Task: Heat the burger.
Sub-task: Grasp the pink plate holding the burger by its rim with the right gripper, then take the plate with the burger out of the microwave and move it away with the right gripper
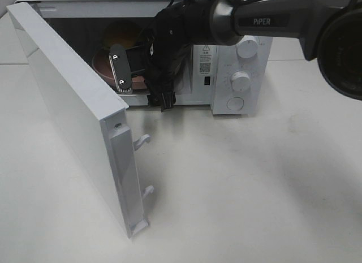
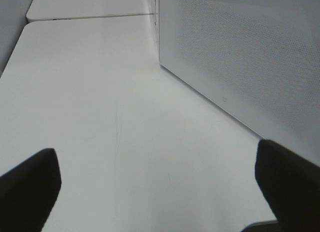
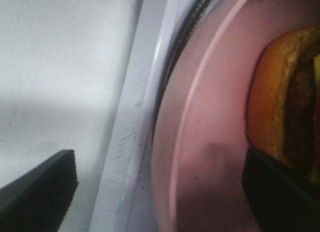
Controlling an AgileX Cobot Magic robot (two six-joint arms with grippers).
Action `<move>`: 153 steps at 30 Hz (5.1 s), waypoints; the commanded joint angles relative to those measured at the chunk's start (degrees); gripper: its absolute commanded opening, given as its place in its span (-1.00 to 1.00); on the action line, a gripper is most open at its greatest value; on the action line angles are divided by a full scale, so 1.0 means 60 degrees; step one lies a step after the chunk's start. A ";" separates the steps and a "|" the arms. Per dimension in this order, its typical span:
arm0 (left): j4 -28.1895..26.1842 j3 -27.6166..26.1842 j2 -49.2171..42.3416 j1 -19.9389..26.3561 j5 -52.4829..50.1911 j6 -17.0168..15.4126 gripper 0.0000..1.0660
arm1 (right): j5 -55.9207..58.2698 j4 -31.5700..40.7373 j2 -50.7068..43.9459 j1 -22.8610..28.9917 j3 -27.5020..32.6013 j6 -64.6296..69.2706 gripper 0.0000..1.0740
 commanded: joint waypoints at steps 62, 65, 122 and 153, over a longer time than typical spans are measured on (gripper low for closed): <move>-0.0076 0.0029 -0.0153 0.0019 -0.0019 0.0000 0.84 | -0.1595 0.1566 -0.2177 -0.0334 0.3151 -0.3304 -1.00; -0.0076 0.0029 -0.0153 0.0019 -0.0019 0.0000 0.84 | -0.1518 0.1700 -0.2378 -0.0458 0.3275 -0.3858 -1.00; -0.0076 0.0029 -0.0153 0.0019 -0.0019 0.0000 0.84 | -0.3571 0.2578 -0.7821 -0.0563 0.9969 -0.5319 -1.00; -0.0076 0.0029 -0.0153 0.0019 -0.0019 0.0000 0.84 | -0.1547 0.0917 -1.2691 -0.0563 1.2977 -0.3209 -1.00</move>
